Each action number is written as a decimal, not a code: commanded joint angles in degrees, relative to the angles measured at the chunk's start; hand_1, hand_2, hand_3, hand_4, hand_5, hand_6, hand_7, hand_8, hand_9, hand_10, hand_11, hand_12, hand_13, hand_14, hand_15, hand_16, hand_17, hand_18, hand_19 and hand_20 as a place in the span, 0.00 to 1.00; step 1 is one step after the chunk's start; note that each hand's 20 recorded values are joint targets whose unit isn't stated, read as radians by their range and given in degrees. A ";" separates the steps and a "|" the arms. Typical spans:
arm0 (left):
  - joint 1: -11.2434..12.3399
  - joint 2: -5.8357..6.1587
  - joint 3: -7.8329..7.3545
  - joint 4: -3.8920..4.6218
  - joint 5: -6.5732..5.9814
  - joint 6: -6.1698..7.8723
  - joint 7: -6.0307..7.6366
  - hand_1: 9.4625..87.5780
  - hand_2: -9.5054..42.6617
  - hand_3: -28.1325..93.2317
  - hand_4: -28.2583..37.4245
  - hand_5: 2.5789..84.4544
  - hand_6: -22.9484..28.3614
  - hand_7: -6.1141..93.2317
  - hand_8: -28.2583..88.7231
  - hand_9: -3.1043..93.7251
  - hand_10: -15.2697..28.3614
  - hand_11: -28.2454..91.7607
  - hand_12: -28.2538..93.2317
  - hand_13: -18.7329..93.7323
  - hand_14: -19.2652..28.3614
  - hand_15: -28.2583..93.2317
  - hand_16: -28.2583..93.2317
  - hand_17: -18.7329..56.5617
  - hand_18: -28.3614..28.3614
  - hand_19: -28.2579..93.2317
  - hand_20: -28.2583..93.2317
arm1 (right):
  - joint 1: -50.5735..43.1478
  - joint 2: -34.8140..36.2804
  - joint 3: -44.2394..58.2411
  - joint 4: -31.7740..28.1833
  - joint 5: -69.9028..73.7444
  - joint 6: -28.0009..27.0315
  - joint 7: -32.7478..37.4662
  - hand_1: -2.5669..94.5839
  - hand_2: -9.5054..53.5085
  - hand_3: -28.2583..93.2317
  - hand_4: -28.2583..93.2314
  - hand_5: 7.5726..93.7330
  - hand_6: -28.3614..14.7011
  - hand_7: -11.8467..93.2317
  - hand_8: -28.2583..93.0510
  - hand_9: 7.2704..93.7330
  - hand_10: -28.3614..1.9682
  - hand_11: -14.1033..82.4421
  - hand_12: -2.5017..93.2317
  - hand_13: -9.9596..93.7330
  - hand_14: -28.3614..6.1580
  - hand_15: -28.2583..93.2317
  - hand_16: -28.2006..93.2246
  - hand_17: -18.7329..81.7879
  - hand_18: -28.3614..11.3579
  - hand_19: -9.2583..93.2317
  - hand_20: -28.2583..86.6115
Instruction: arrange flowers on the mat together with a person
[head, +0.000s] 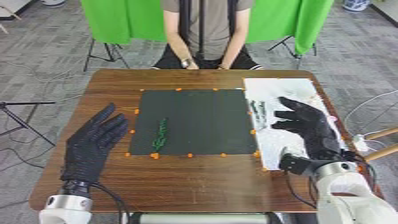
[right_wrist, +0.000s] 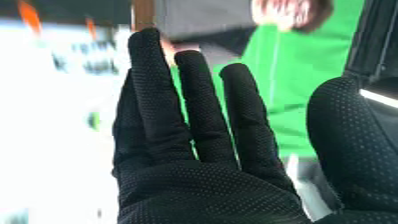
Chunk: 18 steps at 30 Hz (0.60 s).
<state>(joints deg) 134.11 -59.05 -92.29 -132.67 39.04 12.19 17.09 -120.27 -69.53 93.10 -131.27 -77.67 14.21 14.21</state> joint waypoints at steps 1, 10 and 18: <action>0.81 0.05 -0.57 -0.17 -0.08 0.13 -0.42 0.18 0.34 0.88 0.05 0.43 0.64 0.17 0.16 0.37 0.80 0.40 0.29 0.39 0.82 0.45 0.17 0.13 0.85 0.65 0.24 | -1.42 7.06 -1.42 -2.84 -15.16 14.06 10.65 0.24 0.28 0.90 0.00 0.48 0.57 0.26 0.12 0.58 0.38 0.31 0.13 0.63 0.31 0.57 0.32 0.30 0.25 0.68 0.37; 1.75 -0.12 -0.81 -0.33 -0.30 0.16 -0.21 0.18 0.34 0.88 0.05 0.43 0.64 0.17 0.16 0.37 0.80 0.40 0.29 0.39 0.82 0.45 0.17 0.13 0.85 0.65 0.24 | -3.41 10.52 -2.15 -2.66 -40.36 16.06 33.96 0.25 0.22 0.90 0.00 0.50 0.55 0.26 0.11 0.62 0.39 0.34 0.14 0.65 0.32 0.59 0.30 0.32 0.25 0.71 0.36; 1.34 0.10 -0.62 -0.25 -0.42 0.05 0.29 0.18 0.34 0.88 0.05 0.43 0.64 0.17 0.16 0.37 0.80 0.40 0.29 0.39 0.82 0.45 0.17 0.13 0.85 0.65 0.24 | -1.03 14.06 -6.19 1.40 -66.03 4.70 51.13 0.27 0.19 0.89 0.00 0.51 0.54 0.24 0.12 0.63 0.40 0.35 0.13 0.67 0.32 0.59 0.30 0.33 0.23 0.73 0.33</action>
<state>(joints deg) 135.09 -58.88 -93.04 -132.89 38.91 12.20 17.48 -122.62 -58.94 90.27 -133.32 -123.80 27.42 52.63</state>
